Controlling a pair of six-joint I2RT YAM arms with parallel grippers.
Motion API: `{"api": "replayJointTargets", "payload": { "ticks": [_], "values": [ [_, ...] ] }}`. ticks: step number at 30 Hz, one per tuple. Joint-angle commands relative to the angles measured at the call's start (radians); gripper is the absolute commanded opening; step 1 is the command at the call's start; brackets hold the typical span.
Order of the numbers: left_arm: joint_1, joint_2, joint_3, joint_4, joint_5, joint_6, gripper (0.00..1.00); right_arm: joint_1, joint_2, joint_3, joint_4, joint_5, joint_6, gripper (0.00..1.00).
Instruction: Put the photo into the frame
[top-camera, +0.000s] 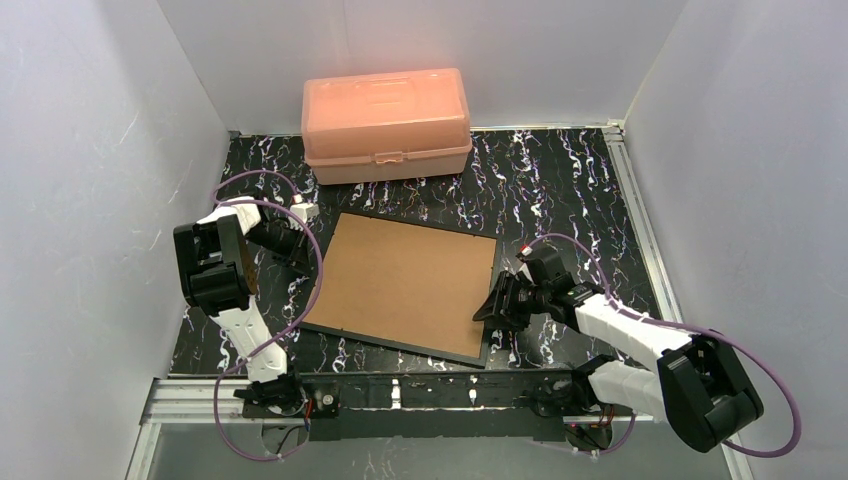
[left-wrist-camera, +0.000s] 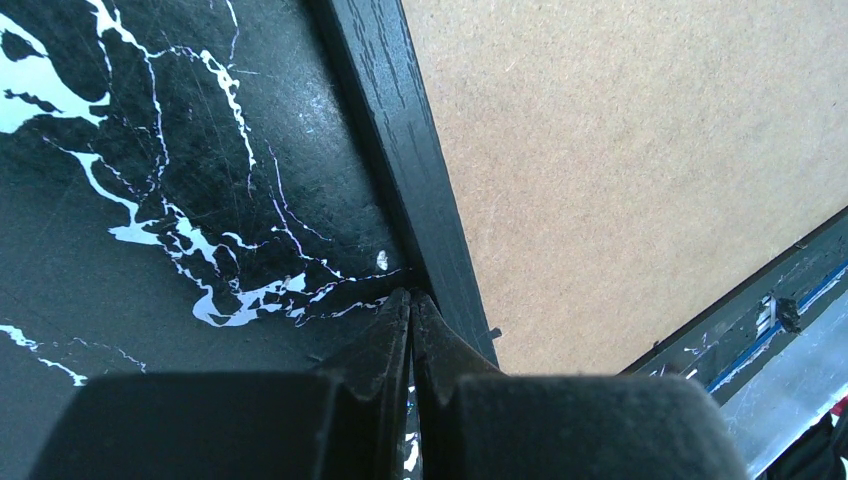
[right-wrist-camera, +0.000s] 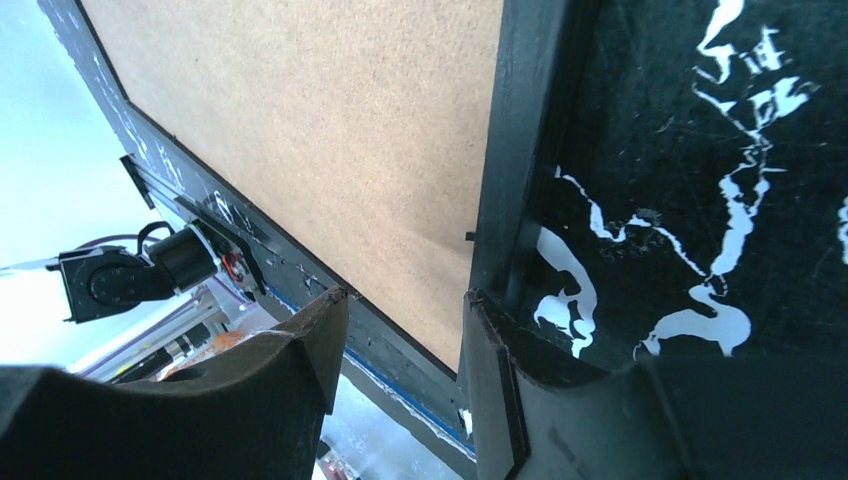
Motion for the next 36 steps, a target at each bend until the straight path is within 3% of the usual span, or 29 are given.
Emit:
{"api": "replayJointTargets", "payload": {
  "ticks": [1,25,36],
  "values": [
    [-0.016,0.028,-0.048,-0.017,-0.05,0.017,0.0,0.008,-0.01,-0.009,0.006,-0.01,0.011,0.54],
    [-0.016,0.019,-0.041,-0.02,-0.064,0.028,0.0,0.005,0.118,0.023,0.08,0.016,-0.026,0.53],
    [-0.016,0.019,-0.029,-0.028,-0.064,0.031,0.0,-0.029,0.071,0.089,-0.053,-0.042,-0.099,0.54]
  ]
}}
